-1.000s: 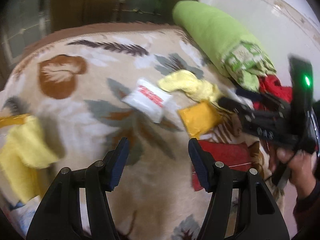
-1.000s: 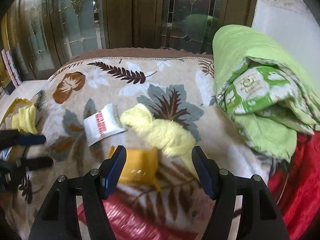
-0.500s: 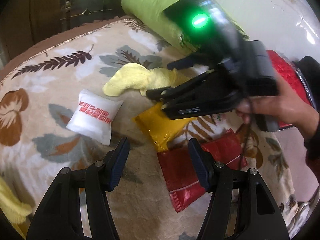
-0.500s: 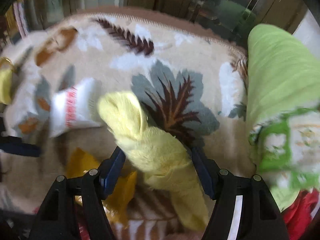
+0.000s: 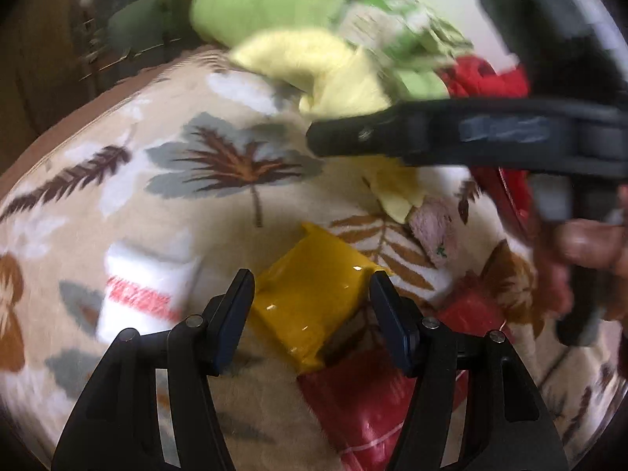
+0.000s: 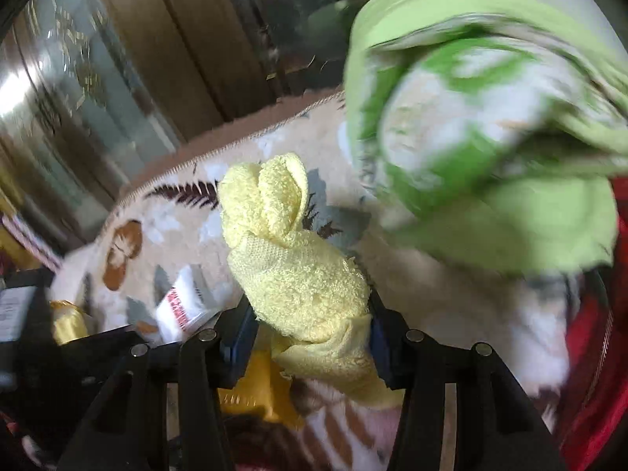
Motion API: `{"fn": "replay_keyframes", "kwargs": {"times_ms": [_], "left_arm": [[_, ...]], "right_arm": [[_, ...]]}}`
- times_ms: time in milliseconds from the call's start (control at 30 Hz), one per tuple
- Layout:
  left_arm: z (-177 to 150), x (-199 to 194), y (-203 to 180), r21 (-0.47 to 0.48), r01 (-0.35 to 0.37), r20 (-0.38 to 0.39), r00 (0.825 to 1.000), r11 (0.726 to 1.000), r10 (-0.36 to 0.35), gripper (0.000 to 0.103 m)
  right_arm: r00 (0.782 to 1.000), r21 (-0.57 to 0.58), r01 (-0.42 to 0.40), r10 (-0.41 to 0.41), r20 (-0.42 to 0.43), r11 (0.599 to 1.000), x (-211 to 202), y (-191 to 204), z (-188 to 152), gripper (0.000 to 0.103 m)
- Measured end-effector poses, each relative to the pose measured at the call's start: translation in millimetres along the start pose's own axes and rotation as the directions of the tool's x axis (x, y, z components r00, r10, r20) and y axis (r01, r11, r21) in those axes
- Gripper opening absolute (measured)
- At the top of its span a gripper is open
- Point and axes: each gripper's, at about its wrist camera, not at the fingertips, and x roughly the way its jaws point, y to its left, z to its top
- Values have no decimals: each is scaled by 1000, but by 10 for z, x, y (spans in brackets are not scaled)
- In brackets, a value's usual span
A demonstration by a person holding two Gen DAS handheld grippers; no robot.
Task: Organize soft objects
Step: 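Grasp the yellow sponge with the left gripper while the right grasps the yellow towel, then carry the yellow sponge and yellow towel into the clear box and release both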
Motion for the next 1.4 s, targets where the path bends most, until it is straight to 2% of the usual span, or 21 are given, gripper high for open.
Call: {"fn": "replay_keyframes", "kwargs": {"times_ms": [100,167,267,333,400,467,667,733,833,933,1100,1200,1300,1400], "left_arm": [[-15,178,-110,101,-42,-53,997,994,48,75],[-19,237,-103,116,-71,-64,995,991,79,75],[2,284,16,39,-64,-72,995,997,67,74],[-5,239,100,-14,-78,-51,996,997,77,57],[-23,145,195,-97,-39,-25,999,994,37,53],[-95,-11,263,-164,-4,23,1000,986,8,41],[-424,-485,373,-276,-2,91,995,961,28,41],[-518,-695,346,-299,2,120,992,954,35,41],[-704,-1096,258,-312,-51,149,984,949,101,41],[-980,-1469,295,-380,-87,145,978,921,153,41],[-1549,-2117,389,-476,-167,153,951,863,269,41],[-1927,-2473,461,-520,-246,132,923,818,361,41],[-2239,-2706,557,-565,-274,103,913,779,395,41],[-2407,-2815,634,-578,-305,81,901,757,426,41]], "right_arm": [[1000,46,-25,24,11,999,-131,-87,-94,51],[999,67,-38,37,21,997,-219,-126,-135,51],[998,93,-55,50,47,994,-342,-159,-185,51],[996,102,-62,55,64,993,-386,-159,-187,51],[994,106,-76,67,81,991,-466,-138,-249,51],[993,92,-87,79,89,992,-562,-74,-323,51],[990,47,-117,112,91,992,-730,180,-537,51],[986,52,-149,145,82,987,-709,282,-584,51],[979,67,-191,185,84,979,-756,387,-650,51],[971,79,-234,229,72,969,-762,544,-722,51],[949,54,-314,314,18,948,-659,1060,-875,51],[922,47,-386,387,-16,921,-582,1435,-926,51],[890,43,-452,454,-43,891,-528,1832,-936,51],[870,27,-487,488,-74,873,-448,2203,-941,52]]}}
